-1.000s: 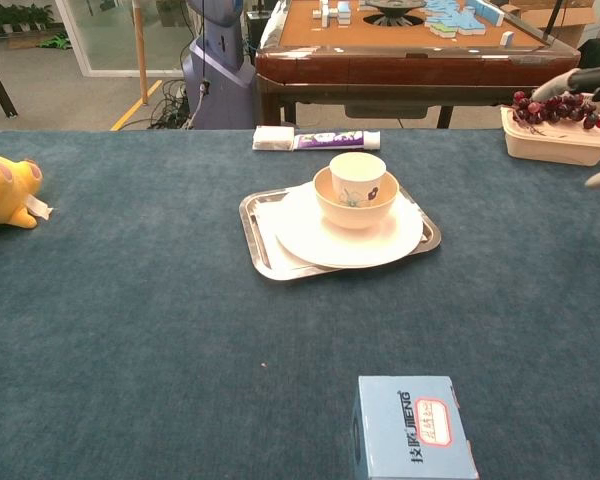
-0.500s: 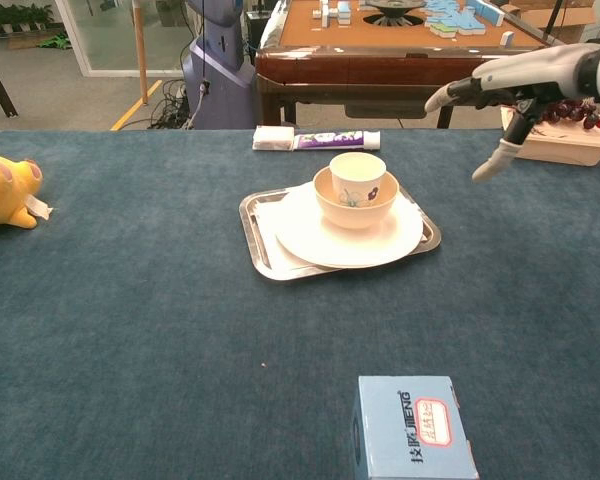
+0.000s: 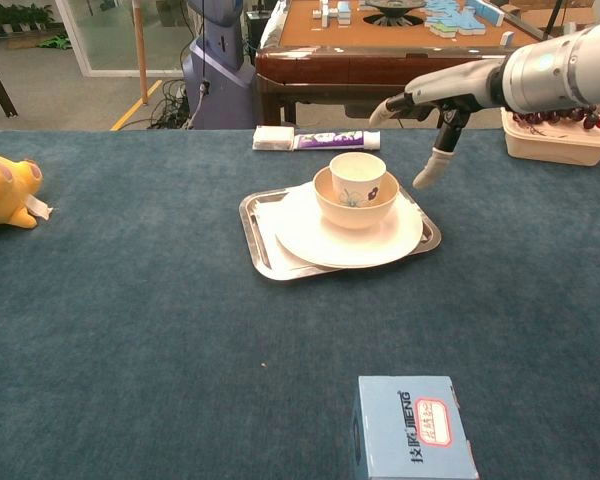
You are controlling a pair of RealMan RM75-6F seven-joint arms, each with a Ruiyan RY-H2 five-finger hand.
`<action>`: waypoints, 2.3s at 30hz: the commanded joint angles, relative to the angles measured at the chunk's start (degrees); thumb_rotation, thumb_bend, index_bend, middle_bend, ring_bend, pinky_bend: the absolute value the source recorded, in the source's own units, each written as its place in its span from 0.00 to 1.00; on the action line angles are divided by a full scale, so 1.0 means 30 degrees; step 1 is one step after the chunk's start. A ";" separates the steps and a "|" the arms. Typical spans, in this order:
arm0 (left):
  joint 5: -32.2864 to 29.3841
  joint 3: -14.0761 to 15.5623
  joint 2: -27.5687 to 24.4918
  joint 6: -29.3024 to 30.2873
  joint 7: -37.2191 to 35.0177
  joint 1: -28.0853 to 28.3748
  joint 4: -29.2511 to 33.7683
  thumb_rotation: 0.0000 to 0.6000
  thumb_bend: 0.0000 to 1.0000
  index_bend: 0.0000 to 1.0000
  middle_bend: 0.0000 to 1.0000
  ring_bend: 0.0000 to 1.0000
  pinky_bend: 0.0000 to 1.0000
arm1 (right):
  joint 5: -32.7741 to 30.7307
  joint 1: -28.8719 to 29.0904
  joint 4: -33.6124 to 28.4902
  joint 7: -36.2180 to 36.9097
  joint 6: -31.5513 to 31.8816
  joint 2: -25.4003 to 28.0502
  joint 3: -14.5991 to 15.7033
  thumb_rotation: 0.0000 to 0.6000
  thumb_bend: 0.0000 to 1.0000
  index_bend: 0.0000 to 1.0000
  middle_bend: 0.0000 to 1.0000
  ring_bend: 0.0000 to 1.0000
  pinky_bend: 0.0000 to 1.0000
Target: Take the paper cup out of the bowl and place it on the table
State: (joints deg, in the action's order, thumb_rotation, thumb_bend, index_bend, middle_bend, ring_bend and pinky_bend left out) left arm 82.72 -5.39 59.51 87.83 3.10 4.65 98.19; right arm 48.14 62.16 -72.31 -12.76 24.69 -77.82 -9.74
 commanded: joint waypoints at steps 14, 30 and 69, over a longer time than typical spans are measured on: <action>0.0375 0.0157 -0.0142 0.0044 -0.0614 -0.0080 -0.0139 1.00 0.32 0.00 0.00 0.00 0.00 | -0.1443 0.2452 0.2575 0.0068 -0.1002 -0.2105 0.0989 1.00 0.16 0.09 0.07 0.00 0.07; 0.0678 0.0225 -0.0271 0.0254 -0.1239 -0.0207 -0.0324 1.00 0.32 0.00 0.00 0.00 0.00 | -0.1601 0.3438 0.4528 0.0704 -0.1568 -0.3498 0.1650 1.00 0.16 0.28 0.10 0.00 0.07; 0.0638 0.0289 0.0061 -0.0197 -0.0723 0.0014 -0.0653 1.00 0.32 0.00 0.00 0.00 0.00 | -0.2365 0.4316 0.2228 0.0487 -0.0278 -0.1514 0.2044 1.00 0.21 0.44 0.14 0.00 0.08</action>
State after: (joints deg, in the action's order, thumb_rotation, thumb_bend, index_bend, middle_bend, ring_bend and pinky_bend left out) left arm 84.63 -4.52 59.69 87.25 0.94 4.69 96.24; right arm 41.55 74.87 -64.82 -11.00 23.50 -83.07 -3.82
